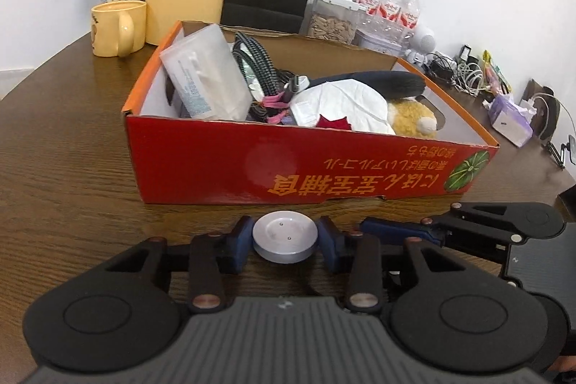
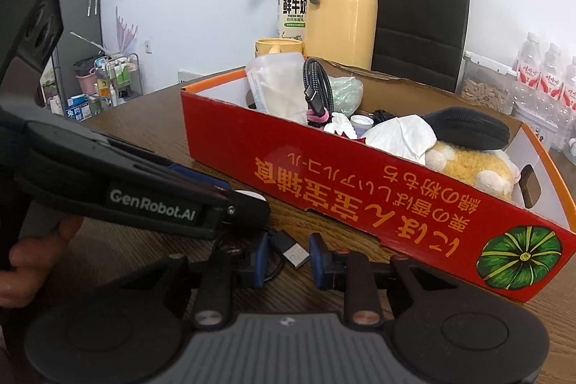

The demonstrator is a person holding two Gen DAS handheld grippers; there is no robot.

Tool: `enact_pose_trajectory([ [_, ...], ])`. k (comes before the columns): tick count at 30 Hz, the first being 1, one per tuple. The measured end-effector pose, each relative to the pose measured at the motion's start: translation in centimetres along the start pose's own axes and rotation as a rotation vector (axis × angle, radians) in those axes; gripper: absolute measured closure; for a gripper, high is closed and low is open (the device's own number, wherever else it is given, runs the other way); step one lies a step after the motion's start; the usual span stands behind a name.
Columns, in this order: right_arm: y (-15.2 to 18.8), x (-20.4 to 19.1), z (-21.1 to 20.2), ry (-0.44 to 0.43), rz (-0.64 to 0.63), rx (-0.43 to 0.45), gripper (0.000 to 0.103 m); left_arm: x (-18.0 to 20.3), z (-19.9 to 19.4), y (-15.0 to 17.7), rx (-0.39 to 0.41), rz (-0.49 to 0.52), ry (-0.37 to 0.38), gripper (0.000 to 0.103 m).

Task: Organize objects
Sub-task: 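Grasp the white charger puck with the left tool while the right tool grasps its cable, then lift the charger into the box with the left tool while the right tool drops the cable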

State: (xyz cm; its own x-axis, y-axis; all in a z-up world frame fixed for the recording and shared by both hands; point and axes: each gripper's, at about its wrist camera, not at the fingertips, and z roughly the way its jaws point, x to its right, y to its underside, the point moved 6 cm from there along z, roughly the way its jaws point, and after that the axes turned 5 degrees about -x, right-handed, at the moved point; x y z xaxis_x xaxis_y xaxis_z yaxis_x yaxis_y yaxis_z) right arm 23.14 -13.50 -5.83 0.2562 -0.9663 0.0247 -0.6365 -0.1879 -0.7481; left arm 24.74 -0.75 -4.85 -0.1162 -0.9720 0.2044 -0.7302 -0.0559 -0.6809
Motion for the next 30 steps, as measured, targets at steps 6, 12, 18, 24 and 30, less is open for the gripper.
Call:
enact_pose_trajectory([
  [6, 0.2, 0.3, -0.3, 0.024, -0.006, 0.003, 0.08, -0.4, -1.0, 0.1, 0.034, -0.009, -0.02, 0.063],
  [12, 0.6, 0.6, -1.1, 0.043, -0.006, 0.022, 0.08, -0.1, -2.5, 0.4, 0.089, 0.017, -0.043, 0.063],
  [18, 1.2, 1.6, -1.9, 0.084, 0.016, 0.031, 0.08, -0.6, -3.7, 0.2, 0.123, 0.008, -0.061, 0.063],
  [24, 1.3, 2.2, -3.3, 0.112, 0.034, 0.065, 0.08, -0.7, -4.6, -0.1, 0.147, 0.011, -0.073, 0.063],
  [30, 0.6, 2.4, -4.7, 0.128, 0.033, 0.108, 0.08, -0.1, -5.6, -0.8, 0.185, 0.029, -0.072, 0.063],
])
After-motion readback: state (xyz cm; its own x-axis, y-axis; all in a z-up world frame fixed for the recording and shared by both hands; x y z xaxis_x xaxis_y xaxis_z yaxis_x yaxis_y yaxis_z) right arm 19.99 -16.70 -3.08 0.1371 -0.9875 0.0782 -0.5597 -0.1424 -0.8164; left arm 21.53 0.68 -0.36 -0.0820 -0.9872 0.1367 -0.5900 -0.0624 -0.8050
